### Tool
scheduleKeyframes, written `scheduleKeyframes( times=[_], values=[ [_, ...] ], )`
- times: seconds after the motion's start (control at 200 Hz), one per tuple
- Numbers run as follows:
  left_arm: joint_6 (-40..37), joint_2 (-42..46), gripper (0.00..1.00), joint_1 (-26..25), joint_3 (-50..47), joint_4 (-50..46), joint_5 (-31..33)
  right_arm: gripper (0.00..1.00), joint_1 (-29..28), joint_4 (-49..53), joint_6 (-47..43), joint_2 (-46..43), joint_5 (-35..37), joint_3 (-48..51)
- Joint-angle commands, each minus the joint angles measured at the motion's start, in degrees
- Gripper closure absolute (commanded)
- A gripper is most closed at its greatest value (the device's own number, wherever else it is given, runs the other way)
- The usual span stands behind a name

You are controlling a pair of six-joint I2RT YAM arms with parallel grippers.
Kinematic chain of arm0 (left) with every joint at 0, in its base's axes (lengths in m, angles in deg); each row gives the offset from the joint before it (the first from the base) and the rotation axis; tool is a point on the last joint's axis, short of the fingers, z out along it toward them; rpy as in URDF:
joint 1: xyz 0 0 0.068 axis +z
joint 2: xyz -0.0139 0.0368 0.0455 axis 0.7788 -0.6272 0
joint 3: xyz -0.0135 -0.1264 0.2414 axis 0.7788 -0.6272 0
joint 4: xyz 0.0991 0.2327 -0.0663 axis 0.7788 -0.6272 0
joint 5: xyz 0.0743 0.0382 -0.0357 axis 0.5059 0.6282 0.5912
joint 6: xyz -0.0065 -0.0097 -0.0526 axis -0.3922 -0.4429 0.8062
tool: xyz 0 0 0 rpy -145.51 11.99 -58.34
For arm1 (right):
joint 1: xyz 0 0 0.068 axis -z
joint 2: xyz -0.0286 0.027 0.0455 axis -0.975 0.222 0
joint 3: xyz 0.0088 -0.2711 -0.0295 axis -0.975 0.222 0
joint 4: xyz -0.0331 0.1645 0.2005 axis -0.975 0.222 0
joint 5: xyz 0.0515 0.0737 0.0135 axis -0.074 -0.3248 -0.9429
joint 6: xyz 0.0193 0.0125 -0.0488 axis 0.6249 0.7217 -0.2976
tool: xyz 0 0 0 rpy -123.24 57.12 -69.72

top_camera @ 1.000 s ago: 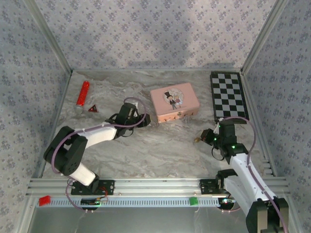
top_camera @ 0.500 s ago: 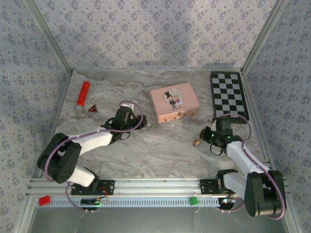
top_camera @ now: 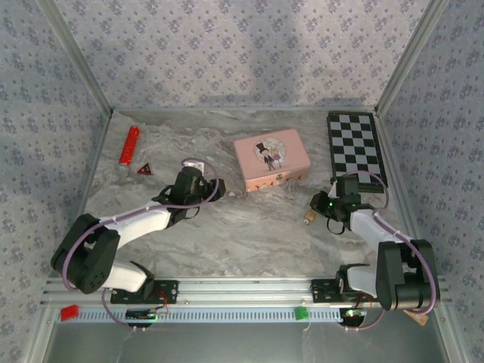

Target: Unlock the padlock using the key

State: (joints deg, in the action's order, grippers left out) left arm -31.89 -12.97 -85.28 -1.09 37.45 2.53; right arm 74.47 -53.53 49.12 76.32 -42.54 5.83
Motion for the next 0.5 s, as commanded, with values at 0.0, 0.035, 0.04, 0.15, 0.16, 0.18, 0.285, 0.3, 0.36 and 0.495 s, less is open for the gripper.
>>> scheduleKeyframes(
  times=[0.0, 0.035, 0.04, 0.15, 0.16, 0.18, 0.285, 0.3, 0.36, 0.495],
  values=[
    [-1.20, 2.17, 0.39, 0.61, -0.35, -0.06, 0.89, 0.72, 0.61, -0.03, -1.38, -1.52, 0.74, -0.93],
    [-1.38, 2.44, 0.39, 0.77, -0.43, -0.27, 0.96, 0.69, 0.67, 0.74, -1.81, -2.24, 1.27, -1.09],
    [-1.42, 2.49, 0.39, 0.80, -0.44, -0.19, 0.97, 0.68, 0.68, 0.87, -1.84, -2.32, 1.31, -1.12],
    [-1.95, 3.41, 0.38, 1.33, -0.61, -0.70, 1.14, 0.59, 0.78, 3.56, -3.18, -4.80, 2.05, -2.17],
    [-2.03, 3.55, 0.39, 1.41, -0.61, -0.77, 1.20, 0.58, 0.79, 3.84, -3.32, -5.05, 2.01, -2.28],
    [-2.20, 3.79, 0.39, 1.66, -0.68, -0.97, 1.17, 0.57, 0.78, 4.44, -3.62, -5.68, 1.87, -2.69],
    [-3.80, 6.86, 0.38, 2.92, -0.64, -3.13, 2.31, 0.54, 0.76, 8.11, -5.30, -10.84, 1.27, -5.48],
    [-4.15, 7.46, 0.38, 3.14, -0.63, -3.45, 2.57, 0.54, 0.75, 8.57, -5.61, -11.71, 1.39, -5.98],
    [-5.78, 9.95, 0.37, 4.05, -0.55, -5.05, 3.64, 0.52, 0.57, 10.33, -7.08, -14.89, 2.32, -7.97],
    [-9.84, 14.24, 0.34, 6.18, 0.09, -7.85, 5.06, 0.49, 0.35, 6.27, -12.27, -20.17, 4.26, -7.86]
  ],
)
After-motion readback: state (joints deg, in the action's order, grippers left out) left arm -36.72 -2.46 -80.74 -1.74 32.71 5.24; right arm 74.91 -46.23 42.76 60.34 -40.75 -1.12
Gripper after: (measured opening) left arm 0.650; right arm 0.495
